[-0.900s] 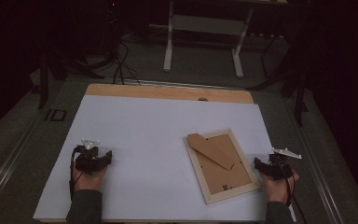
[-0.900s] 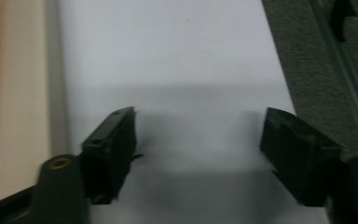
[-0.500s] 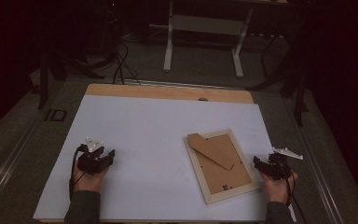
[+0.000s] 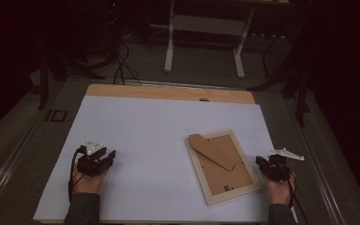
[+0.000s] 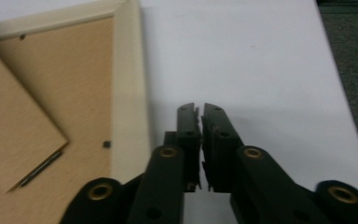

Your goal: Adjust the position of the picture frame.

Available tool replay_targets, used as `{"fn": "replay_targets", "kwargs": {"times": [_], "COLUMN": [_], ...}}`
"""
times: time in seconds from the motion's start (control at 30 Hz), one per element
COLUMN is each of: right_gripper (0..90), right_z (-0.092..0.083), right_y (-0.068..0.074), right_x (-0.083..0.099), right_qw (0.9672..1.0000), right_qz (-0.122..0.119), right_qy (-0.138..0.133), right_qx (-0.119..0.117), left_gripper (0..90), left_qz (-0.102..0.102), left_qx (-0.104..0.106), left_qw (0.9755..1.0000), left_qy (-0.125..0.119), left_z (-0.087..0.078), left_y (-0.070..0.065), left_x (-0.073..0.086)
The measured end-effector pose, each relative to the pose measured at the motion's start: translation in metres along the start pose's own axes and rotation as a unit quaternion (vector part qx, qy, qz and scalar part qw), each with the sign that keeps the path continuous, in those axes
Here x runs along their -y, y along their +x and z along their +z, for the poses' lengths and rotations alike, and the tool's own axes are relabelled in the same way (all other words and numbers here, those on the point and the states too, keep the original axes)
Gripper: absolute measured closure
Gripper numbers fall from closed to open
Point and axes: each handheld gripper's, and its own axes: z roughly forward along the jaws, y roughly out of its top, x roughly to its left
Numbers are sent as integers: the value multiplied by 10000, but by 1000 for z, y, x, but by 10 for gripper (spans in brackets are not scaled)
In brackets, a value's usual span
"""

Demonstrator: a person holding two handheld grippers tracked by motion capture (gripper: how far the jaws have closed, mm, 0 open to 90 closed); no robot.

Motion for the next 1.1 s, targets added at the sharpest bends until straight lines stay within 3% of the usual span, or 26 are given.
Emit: {"fn": "replay_targets", "kwargs": {"times": [0.13, 0.3, 0.6, 1.1], "right_gripper": [897, 898, 899, 899], "right_z": [1, 6, 13, 23], "right_y": [4, 3, 9, 16], "right_x": [0, 1, 0, -2], "right_qw": [9999, 9998, 9994, 9992], "right_qz": [-70, 122, 144, 165], "right_qy": [117, 154, 257, 372], "right_qx": [11, -83, -173, 11], "left_gripper": [605, 607, 618, 610], "left_qz": [7, 80, 35, 48], "left_qx": [39, 68, 72, 13], "left_qw": [10000, 9999, 10000, 10000], "left_qy": [3, 28, -13, 51], "left_z": [0, 0, -1, 0], "left_y": [0, -3, -2, -2], "left_x": [0, -1, -1, -1]}}
